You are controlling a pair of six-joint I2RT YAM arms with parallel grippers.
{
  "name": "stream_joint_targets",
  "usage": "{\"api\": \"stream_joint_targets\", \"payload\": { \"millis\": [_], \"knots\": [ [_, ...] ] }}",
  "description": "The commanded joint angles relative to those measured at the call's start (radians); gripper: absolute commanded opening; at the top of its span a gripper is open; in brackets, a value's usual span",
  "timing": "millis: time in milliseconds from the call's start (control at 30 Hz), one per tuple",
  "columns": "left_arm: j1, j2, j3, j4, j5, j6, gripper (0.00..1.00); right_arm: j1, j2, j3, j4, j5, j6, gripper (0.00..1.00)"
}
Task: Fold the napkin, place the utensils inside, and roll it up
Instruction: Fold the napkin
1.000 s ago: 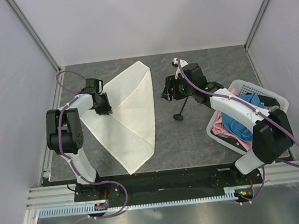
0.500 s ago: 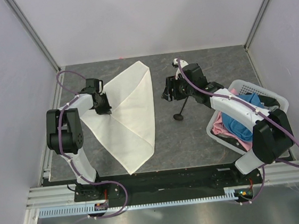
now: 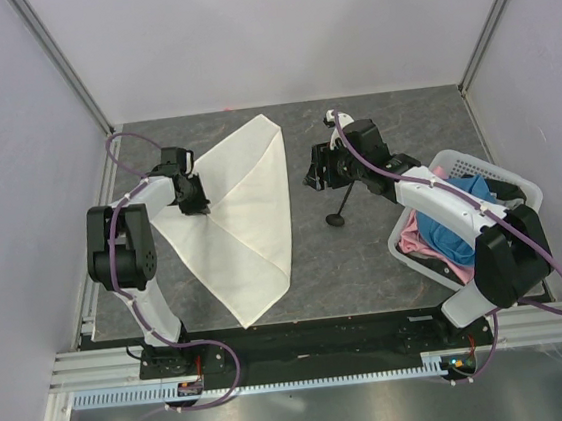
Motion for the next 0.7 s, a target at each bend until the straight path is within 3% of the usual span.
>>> {"api": "stream_joint_targets", "payload": {
  "millis": [0, 233, 533, 667],
  "knots": [
    [-0.008, -0.06, 0.008, 0.006, 0.015, 0.022, 0.19, -0.004, -0.012, 0.002, 0.011, -0.011, -0.012, 0.66],
    [-0.014, -0.071, 0.007, 0.006, 0.001, 0.021, 0.17, -0.005, -0.004, 0.001, 0.006, -0.02, -0.012, 0.66],
    [-0.014, -0.06, 0.013, -0.004, 0.001, 0.027, 0.23, -0.004, -0.004, 0.002, 0.006, -0.024, -0.014, 0.67],
    [-0.016, -0.057, 0.016, -0.006, 0.001, 0.027, 0.15, -0.004, -0.004, 0.001, 0.003, -0.025, -0.012, 0.66]
  ]
}}
